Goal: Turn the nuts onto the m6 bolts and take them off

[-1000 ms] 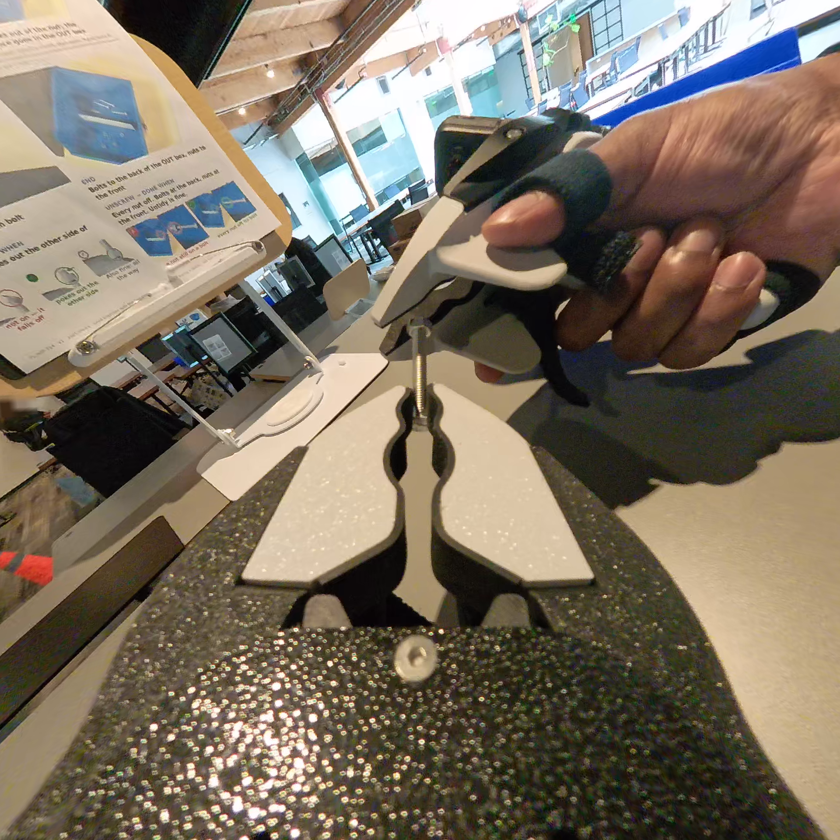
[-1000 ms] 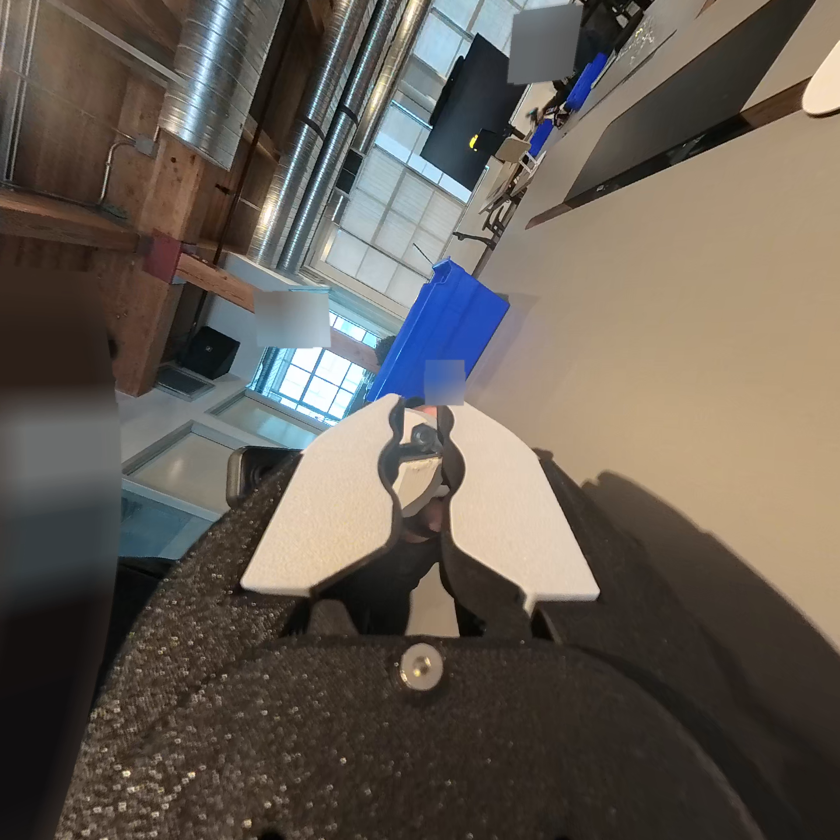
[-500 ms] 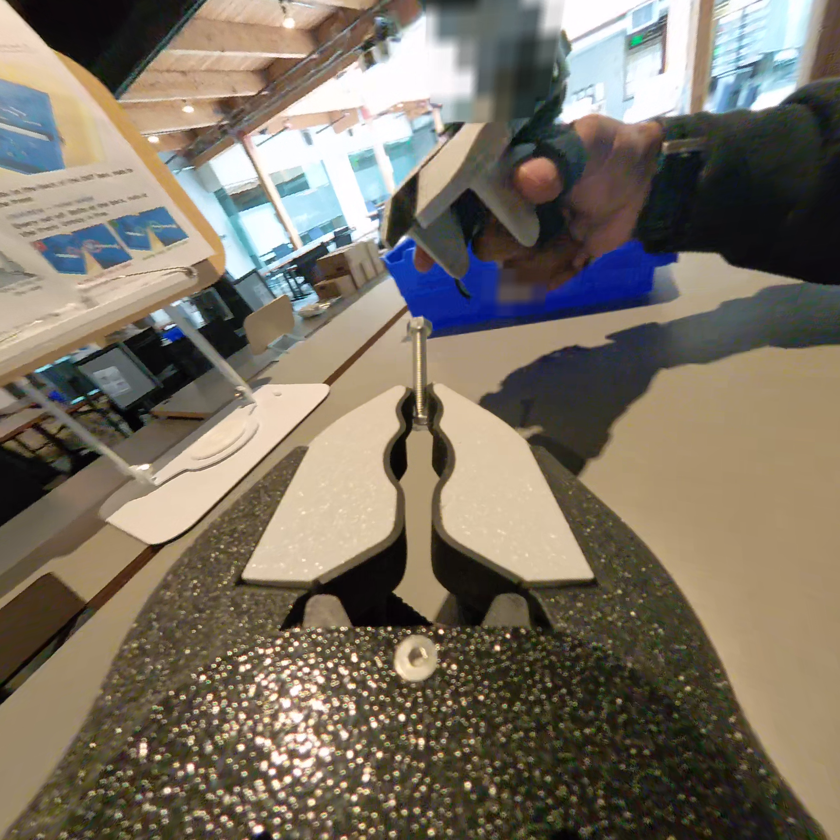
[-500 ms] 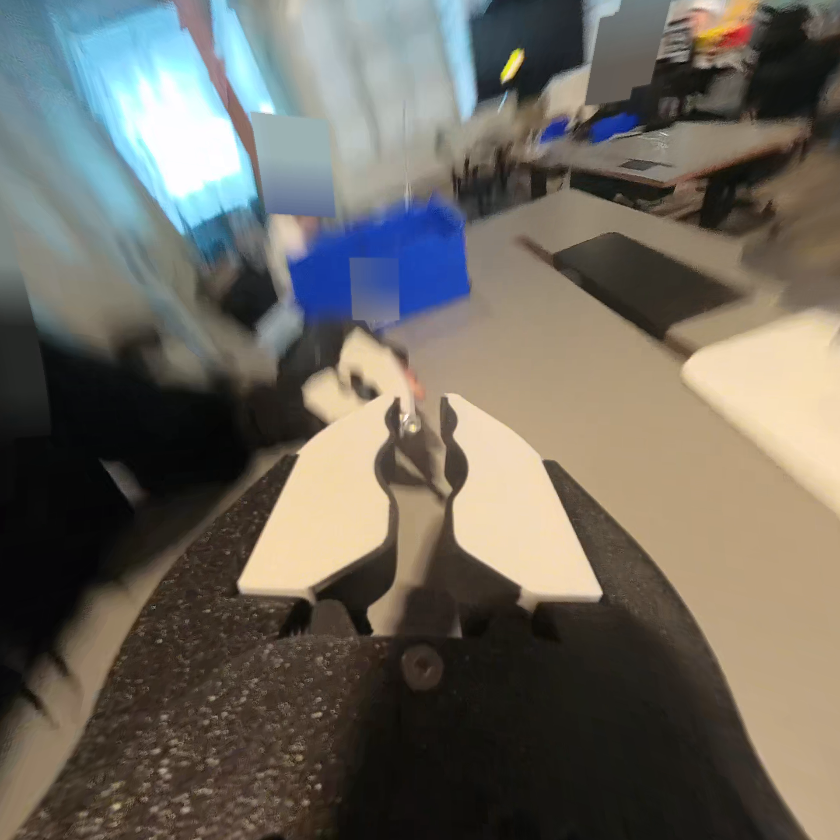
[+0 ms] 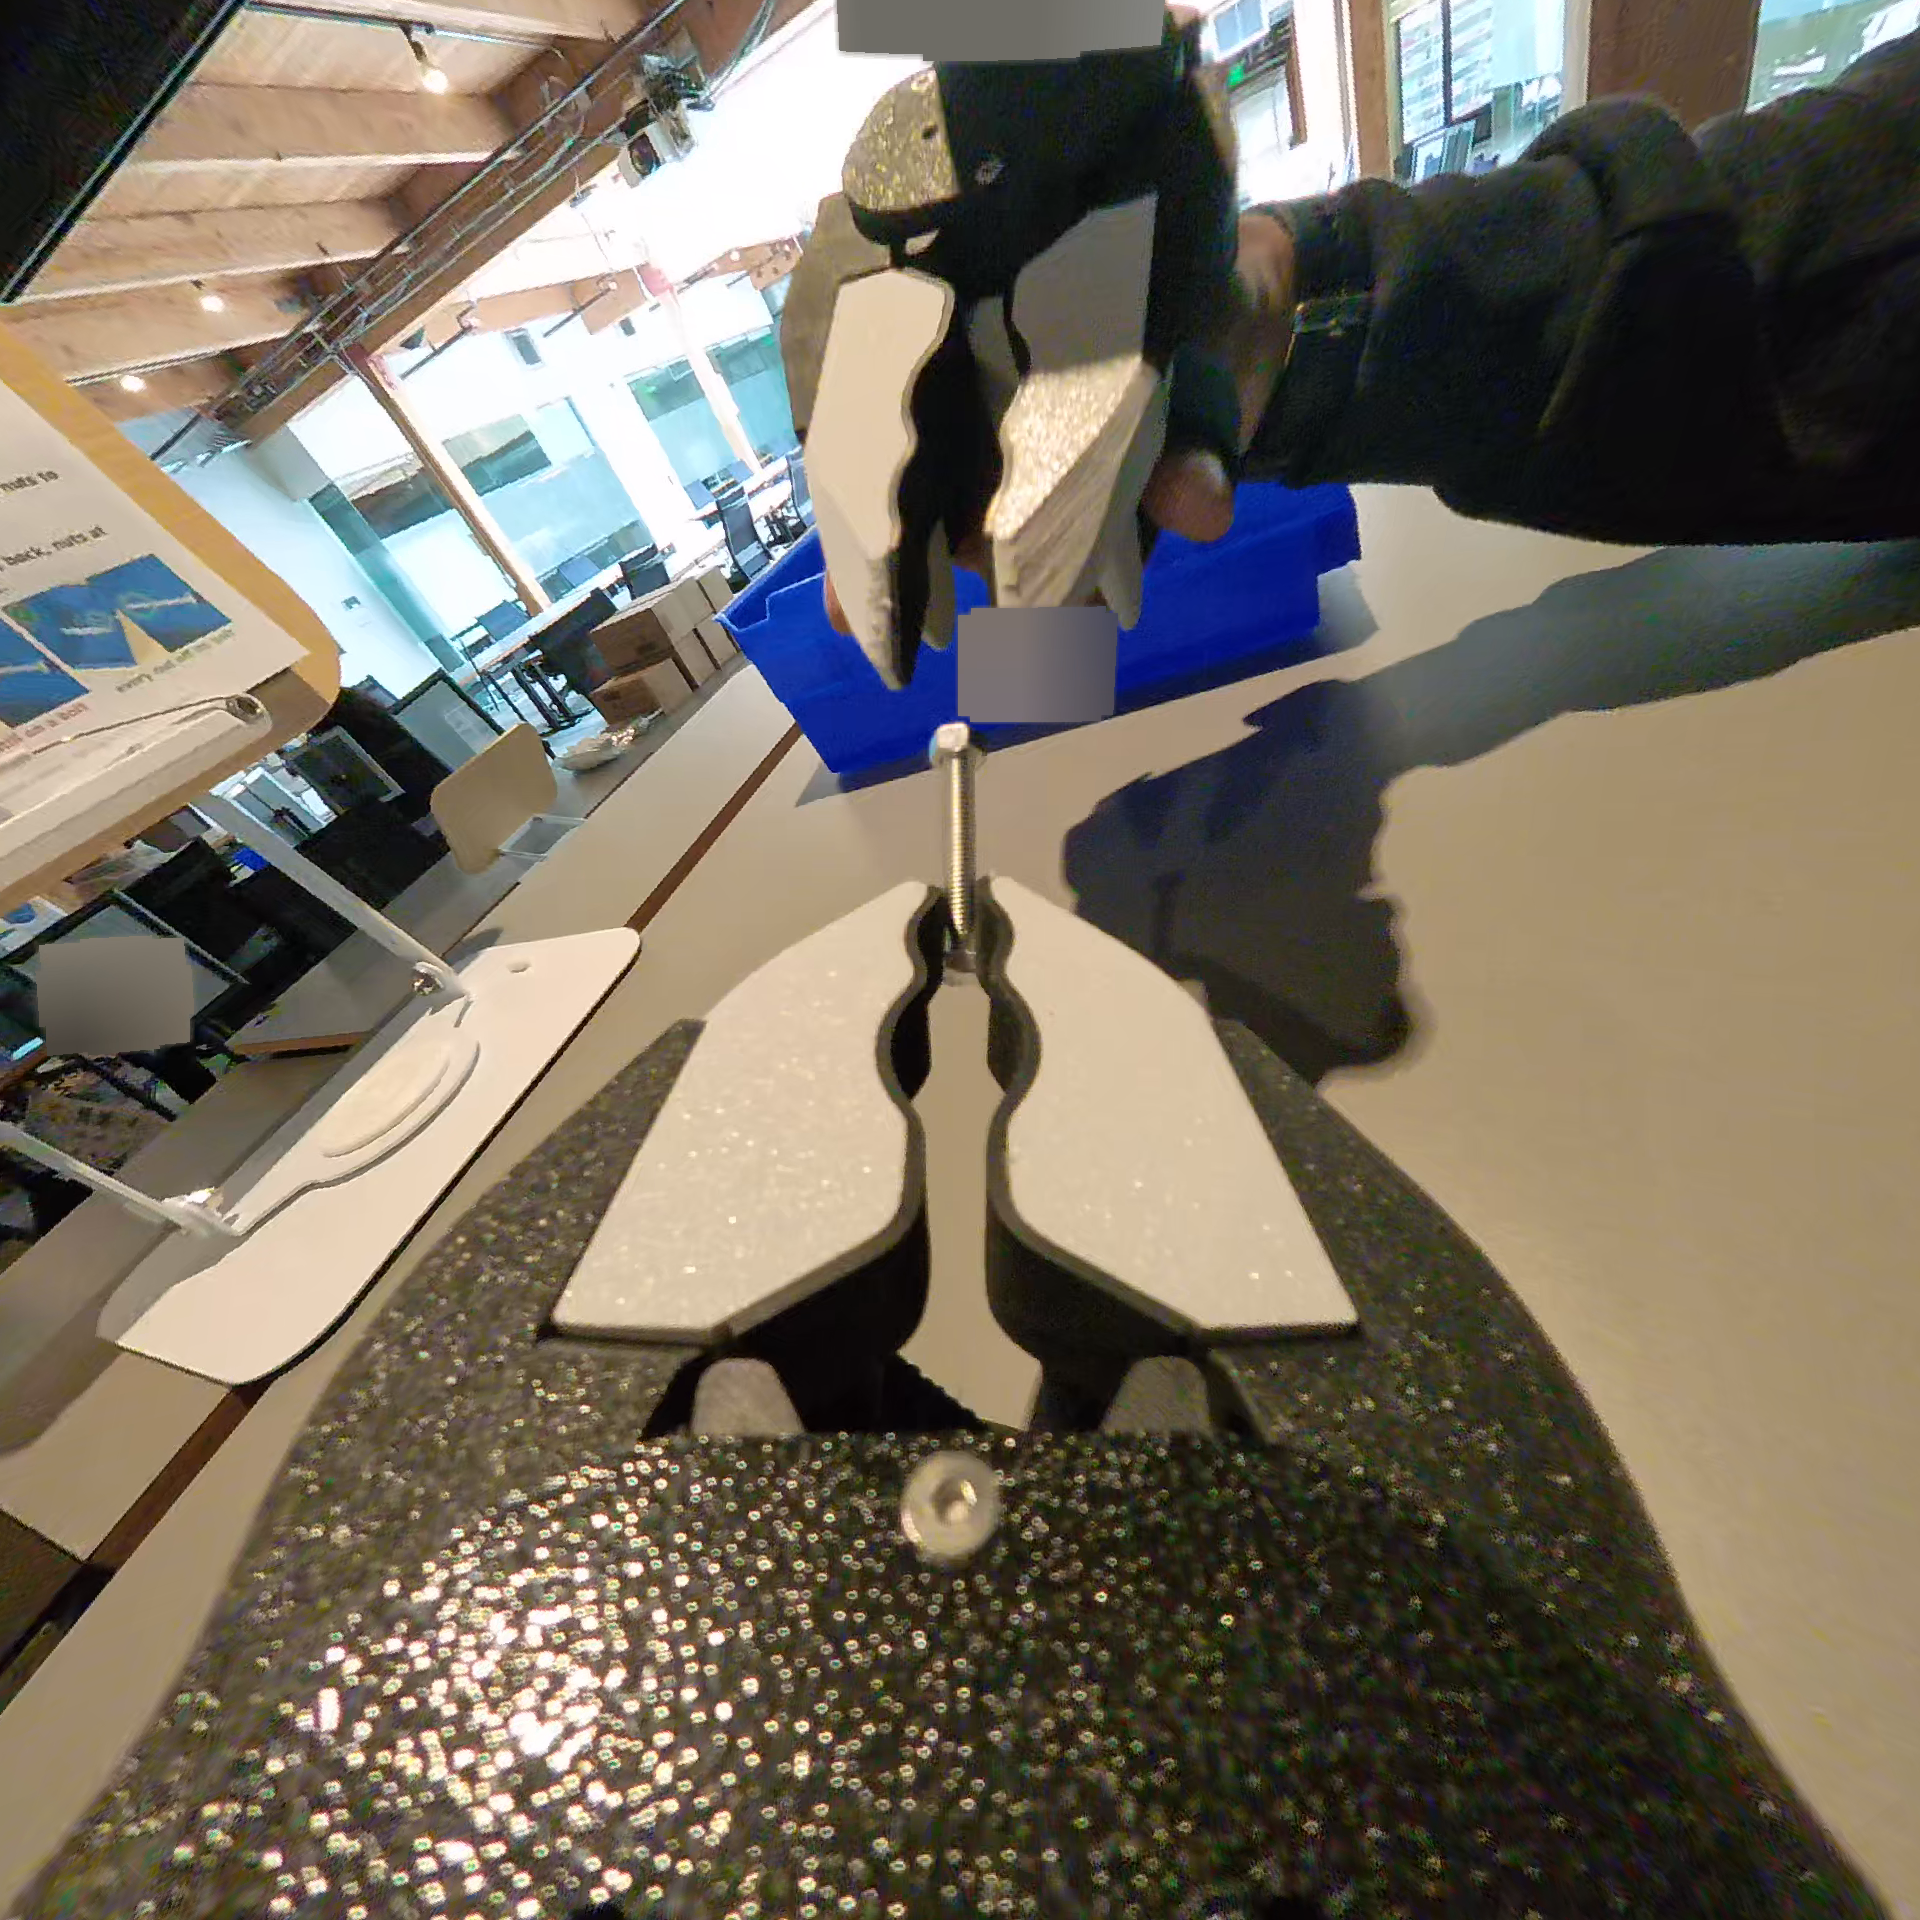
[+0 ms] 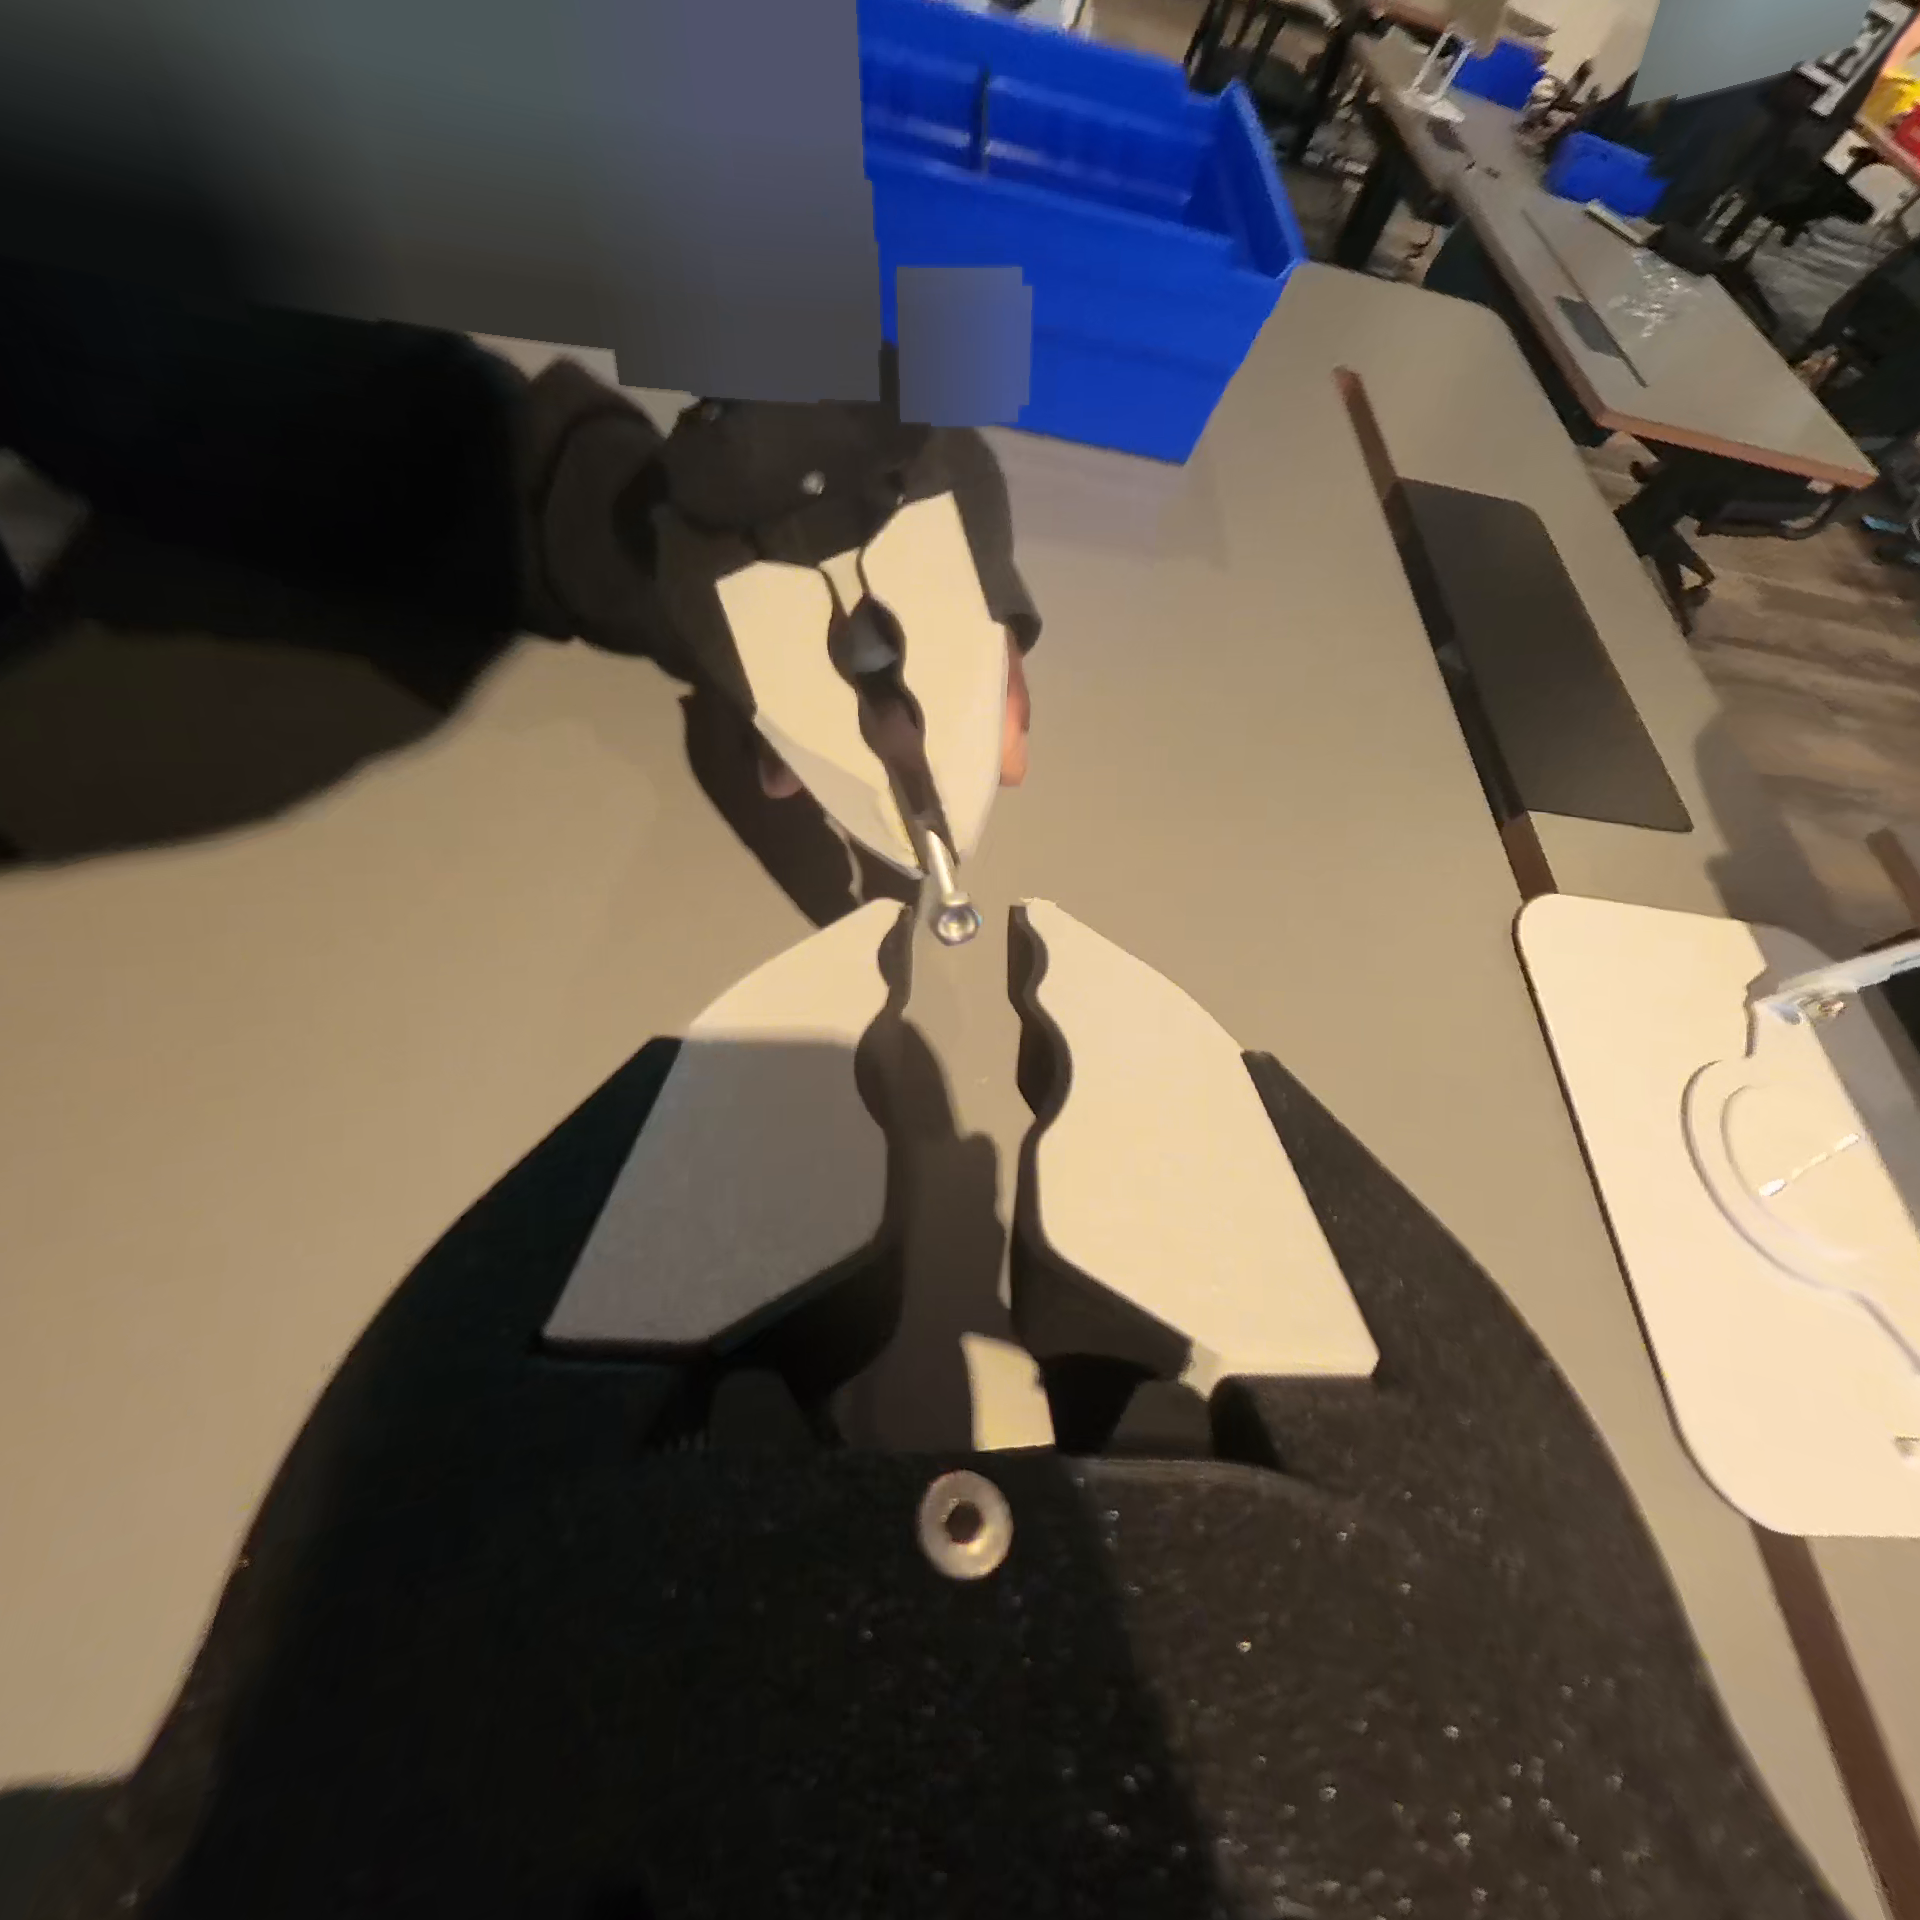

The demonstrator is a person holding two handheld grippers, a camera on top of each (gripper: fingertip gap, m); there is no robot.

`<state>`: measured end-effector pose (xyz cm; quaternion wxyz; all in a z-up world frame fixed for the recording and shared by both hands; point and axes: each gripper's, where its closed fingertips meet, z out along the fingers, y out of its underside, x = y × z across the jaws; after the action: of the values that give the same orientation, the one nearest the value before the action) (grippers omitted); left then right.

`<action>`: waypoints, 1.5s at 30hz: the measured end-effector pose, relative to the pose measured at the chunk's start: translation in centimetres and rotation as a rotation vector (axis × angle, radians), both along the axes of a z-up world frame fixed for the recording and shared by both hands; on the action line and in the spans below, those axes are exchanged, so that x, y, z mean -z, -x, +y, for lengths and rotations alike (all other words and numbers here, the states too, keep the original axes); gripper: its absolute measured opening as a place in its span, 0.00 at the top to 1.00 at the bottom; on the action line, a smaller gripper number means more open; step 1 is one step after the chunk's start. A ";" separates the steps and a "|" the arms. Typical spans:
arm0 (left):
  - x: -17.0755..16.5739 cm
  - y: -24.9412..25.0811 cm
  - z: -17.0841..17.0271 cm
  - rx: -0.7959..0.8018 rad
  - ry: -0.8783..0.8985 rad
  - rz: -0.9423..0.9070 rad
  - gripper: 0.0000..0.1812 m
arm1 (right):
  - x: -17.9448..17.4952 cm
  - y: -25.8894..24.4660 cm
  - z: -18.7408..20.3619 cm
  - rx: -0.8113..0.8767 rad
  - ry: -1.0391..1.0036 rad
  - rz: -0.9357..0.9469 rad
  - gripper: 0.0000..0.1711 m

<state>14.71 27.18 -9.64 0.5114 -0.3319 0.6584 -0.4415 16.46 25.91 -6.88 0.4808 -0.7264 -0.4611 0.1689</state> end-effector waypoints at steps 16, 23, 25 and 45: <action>0.5 0.2 -0.4 0.023 -0.023 0.041 0.97 | 2.2 0.7 0.0 -0.026 -0.036 -0.138 0.93; 0.8 0.0 1.1 -0.116 -0.207 0.039 0.97 | 2.8 0.5 1.2 0.100 0.140 -0.050 0.94; 0.6 -0.1 1.8 -0.190 -0.304 0.022 0.97 | 2.7 0.4 1.8 0.170 0.260 0.066 0.93; 0.6 0.1 1.1 -0.088 -0.125 0.031 0.97 | 1.7 0.1 1.0 0.064 0.046 -0.048 0.87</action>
<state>14.63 28.25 -10.22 0.5397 -0.3350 0.6772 -0.3714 16.37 26.86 -8.60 0.4581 -0.7555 -0.4449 0.1465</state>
